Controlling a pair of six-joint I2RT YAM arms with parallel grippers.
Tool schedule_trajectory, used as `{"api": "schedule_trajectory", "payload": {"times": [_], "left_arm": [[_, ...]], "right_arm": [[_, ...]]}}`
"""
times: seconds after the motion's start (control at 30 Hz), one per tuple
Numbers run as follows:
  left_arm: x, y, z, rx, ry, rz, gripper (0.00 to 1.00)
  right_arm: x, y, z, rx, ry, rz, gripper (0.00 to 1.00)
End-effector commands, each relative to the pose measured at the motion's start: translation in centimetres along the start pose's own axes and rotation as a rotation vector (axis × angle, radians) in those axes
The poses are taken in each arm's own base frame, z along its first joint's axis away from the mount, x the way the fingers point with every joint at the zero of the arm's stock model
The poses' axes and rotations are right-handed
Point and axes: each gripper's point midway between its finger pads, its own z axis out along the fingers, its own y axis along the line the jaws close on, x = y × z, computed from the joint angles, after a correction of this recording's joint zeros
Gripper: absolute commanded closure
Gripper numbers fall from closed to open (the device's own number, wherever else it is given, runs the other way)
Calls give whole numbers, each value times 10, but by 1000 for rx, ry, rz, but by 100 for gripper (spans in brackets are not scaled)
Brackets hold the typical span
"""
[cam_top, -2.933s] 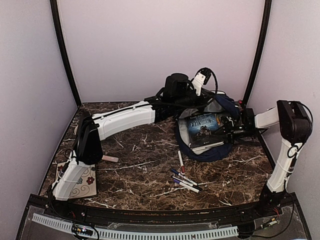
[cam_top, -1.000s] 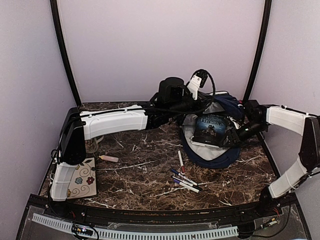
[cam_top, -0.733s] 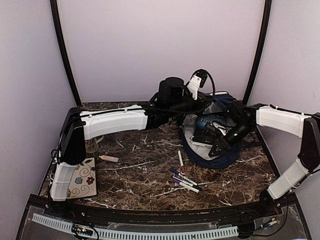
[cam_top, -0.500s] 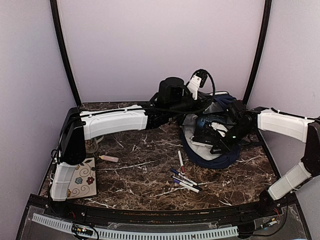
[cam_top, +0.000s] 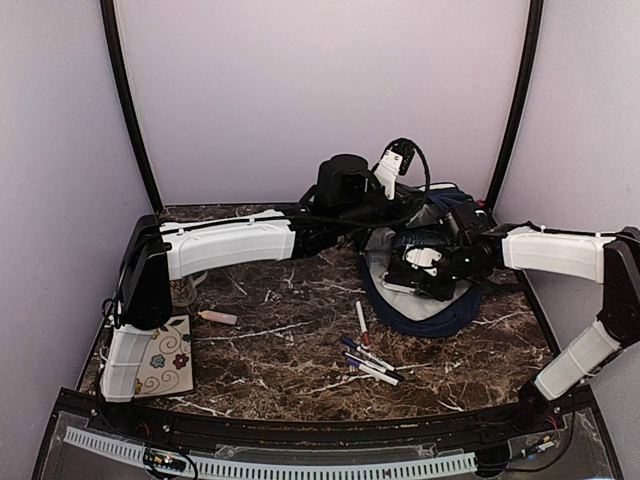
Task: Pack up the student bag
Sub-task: Adjust the book in the largest pocket of the bag.
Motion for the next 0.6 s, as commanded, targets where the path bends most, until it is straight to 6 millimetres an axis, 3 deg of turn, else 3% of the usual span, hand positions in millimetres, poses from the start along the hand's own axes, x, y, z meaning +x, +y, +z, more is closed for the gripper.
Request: {"api": "schedule_trajectory", "payload": {"times": [0.0,0.17,0.33,0.57], "left_arm": [[-120,-20,-45,46,-257,6,100],[-121,-21,-46,48,-254,10,100],[-118,-22,-46,56,-248,6,100],[-114,-24,-46,70,-238,-6,100]], "right_arm": [[7,-11,16,77,45,-108,50],[15,-30,29,174,95,-124,51],[22,-81,37,348,151,-8,58],[23,-124,33,532,151,34,59]]}}
